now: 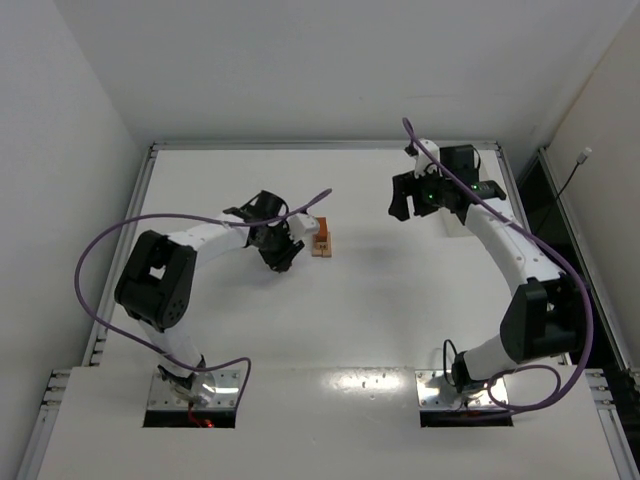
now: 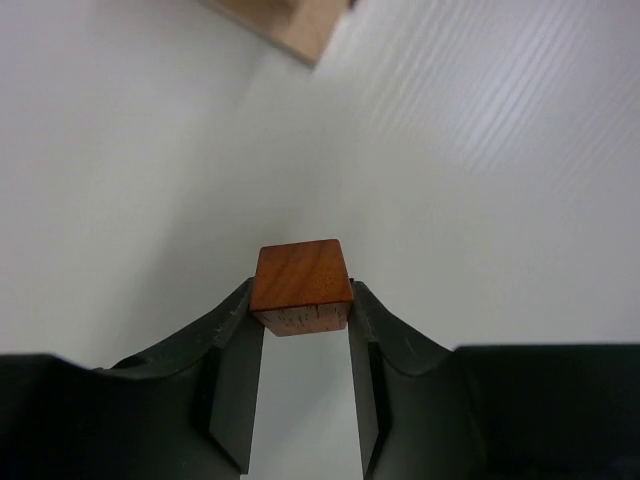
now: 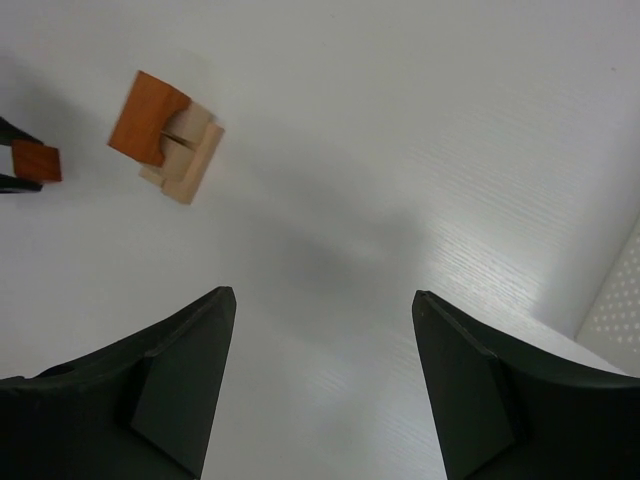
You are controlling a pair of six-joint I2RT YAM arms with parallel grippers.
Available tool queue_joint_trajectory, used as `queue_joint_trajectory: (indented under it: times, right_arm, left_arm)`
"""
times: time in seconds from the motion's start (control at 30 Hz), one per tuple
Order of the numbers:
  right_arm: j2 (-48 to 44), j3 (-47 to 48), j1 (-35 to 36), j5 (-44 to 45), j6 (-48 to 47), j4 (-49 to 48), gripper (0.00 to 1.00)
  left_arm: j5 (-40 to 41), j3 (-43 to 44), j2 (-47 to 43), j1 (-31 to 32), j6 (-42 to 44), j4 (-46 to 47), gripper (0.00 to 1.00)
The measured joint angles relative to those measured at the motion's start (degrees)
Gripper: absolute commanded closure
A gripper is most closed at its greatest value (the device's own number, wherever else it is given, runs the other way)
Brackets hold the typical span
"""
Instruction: Build the wood block tower
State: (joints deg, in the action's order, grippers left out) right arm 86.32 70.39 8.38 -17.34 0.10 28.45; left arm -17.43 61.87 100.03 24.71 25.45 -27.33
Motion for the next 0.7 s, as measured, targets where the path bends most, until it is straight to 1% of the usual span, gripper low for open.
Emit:
queue_joint_trajectory:
  times: [0.07,0.17,0.3,0.33,0.4,0.47,0.5,0.57,0.63,0.7]
  right_arm:
    - [0.0,0.0,0.09,-2.45,0.85,-1.11,0.31]
    - [0.02,0.0,0.74,-7.06,2.27,-3.19,0.31]
    - [0.83,0.48,1.88,-15.32,6.16,-6.69,0.3]
    - [1.33,0.85,2.01,-17.0,7.13,-7.58,0.3]
    - [2.71,1.57,2.27,-21.05,10.54,-10.78,0.27]
    - [3.91,2.36,2.56,-24.3,13.38,-13.51,0.27]
    - [4.52,3.04,2.64,-25.7,14.8,-14.84,0.27]
    - [5.75,4.63,2.93,-28.33,17.86,-17.77,0.27]
    - [6.56,6.08,3.15,-30.62,20.02,-20.11,0.27]
    - [6.91,7.13,3.3,-32.96,22.21,-22.8,0.29]
  left_arm:
    - [-1.36,1.99,-1.44,-0.59,-3.21,-0.04,1.0]
    - [-4.24,4.44,-6.27,-2.32,-9.38,2.01,1.0]
    - [-10.49,7.08,-14.4,-4.22,-18.01,8.87,1.0]
    - [-11.43,7.72,-16.04,-4.5,-19.02,9.94,1.0]
    - [-16.68,8.24,-18.18,-5.57,-22.82,14.05,1.0]
    - [-24.52,7.52,-19.21,-6.99,-27.26,19.65,1.0]
    - [-28.24,6.38,-19.45,-7.78,-30.64,23.89,1.0]
    - [-35.47,2.58,-19.52,-9.42,-39.85,34.03,1.0]
    - [-40.87,-1.27,-18.82,-10.27,-49.22,43.5,1.0]
    - [-45.38,-4.61,-16.9,-10.73,-60.5,55.89,1.0]
